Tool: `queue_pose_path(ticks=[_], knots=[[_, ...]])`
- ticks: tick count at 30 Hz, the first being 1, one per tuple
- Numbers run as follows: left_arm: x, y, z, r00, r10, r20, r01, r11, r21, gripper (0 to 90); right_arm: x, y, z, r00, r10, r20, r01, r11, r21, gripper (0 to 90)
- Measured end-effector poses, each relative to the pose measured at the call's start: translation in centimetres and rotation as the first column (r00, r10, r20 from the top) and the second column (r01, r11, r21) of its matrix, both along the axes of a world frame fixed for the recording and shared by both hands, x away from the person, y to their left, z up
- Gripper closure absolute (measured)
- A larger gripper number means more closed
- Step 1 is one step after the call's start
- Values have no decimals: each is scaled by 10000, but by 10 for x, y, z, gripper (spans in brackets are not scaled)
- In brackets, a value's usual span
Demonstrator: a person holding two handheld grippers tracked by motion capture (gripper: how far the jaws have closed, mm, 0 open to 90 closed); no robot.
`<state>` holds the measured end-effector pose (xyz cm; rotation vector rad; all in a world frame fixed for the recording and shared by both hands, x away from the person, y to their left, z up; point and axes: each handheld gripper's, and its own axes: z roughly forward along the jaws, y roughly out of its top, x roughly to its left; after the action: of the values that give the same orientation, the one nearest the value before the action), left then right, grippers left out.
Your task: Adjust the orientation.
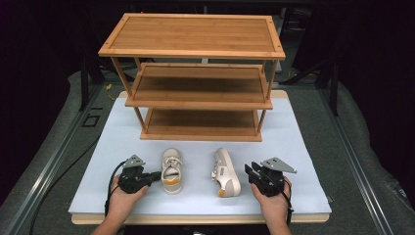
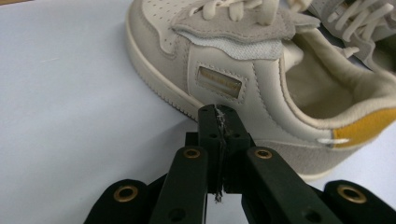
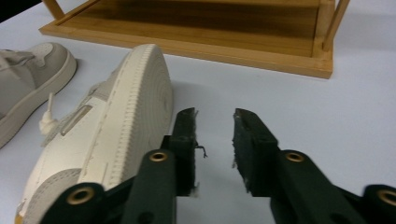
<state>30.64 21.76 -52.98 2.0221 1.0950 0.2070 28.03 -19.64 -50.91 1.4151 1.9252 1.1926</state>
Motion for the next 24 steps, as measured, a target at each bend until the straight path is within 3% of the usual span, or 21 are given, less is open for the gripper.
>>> queue_pose_path(ticks=[5,9,13,19,24], knots=[[-1,1,1,9997,127,201,-129,9999,82,856,-5,7,5,9982,540,256,-537,9985,-115,839],[0,3,3,9993,209,295,-209,9998,2,836,-10,20,8,9940,1055,293,-1042,9936,-438,863],[0,5,2,9992,273,279,-274,9996,36,811,-12,27,8,9879,1526,288,-1517,9879,-318,863],[1,6,3,9991,306,299,-306,9995,-3,793,-13,34,7,9838,1780,186,-1770,9830,-480,861],[1,7,2,9992,280,273,-280,9996,-17,777,-12,32,6,9860,1650,227,-1636,9851,-531,853]])
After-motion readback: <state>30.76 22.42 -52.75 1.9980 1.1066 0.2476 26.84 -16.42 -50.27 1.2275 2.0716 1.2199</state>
